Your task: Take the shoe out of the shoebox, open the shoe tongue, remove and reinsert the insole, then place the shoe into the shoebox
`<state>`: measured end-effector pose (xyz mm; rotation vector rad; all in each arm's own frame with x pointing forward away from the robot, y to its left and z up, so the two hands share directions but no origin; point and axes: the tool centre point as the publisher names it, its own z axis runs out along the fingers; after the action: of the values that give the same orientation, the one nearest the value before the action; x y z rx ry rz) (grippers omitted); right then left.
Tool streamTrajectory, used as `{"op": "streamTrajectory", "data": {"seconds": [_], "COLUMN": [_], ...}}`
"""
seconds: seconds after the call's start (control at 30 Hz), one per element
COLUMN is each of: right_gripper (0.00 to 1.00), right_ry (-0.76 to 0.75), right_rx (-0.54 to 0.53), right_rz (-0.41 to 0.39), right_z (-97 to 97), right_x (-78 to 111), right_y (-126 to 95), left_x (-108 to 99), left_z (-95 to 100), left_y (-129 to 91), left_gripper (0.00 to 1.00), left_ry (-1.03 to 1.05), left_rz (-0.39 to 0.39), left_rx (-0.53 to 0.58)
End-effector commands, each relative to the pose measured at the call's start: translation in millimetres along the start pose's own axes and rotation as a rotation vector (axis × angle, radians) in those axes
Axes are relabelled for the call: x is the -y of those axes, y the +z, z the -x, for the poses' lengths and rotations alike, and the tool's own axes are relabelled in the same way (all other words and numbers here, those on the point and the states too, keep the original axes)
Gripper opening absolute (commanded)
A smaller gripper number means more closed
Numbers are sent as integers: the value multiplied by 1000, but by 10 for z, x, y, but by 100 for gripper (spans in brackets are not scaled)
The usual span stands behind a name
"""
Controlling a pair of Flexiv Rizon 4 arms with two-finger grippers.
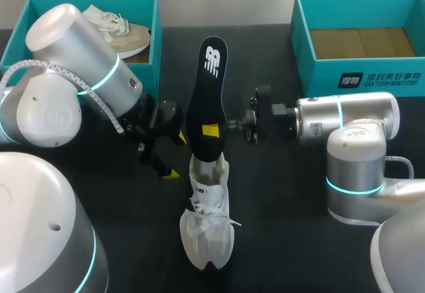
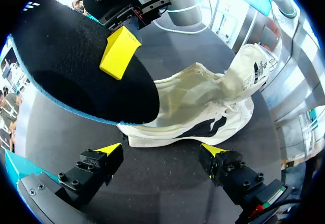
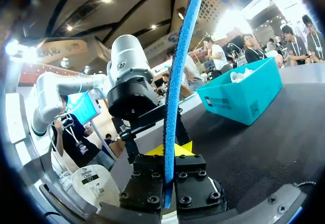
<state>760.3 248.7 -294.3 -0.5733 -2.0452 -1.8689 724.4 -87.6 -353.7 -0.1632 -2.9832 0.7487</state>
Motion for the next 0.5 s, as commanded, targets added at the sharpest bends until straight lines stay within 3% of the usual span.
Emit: {"op": "streamTrajectory", "data": {"seconds": [0.03,0.5], "right_gripper": [0,0], "right_ry": [-1,-56], "right_rx": [-7,-14], "right_rz": [8,5], "right_z": [19,-11], "right_x": [36,127], "right_y": [36,9], "left_x": [-6,-6], "left_z": [1,1], "left_y": [9,9], "left_gripper": [100,100], "left_ry": [1,1], "left_rz": [-1,-1], "left_rx": [0,0]}}
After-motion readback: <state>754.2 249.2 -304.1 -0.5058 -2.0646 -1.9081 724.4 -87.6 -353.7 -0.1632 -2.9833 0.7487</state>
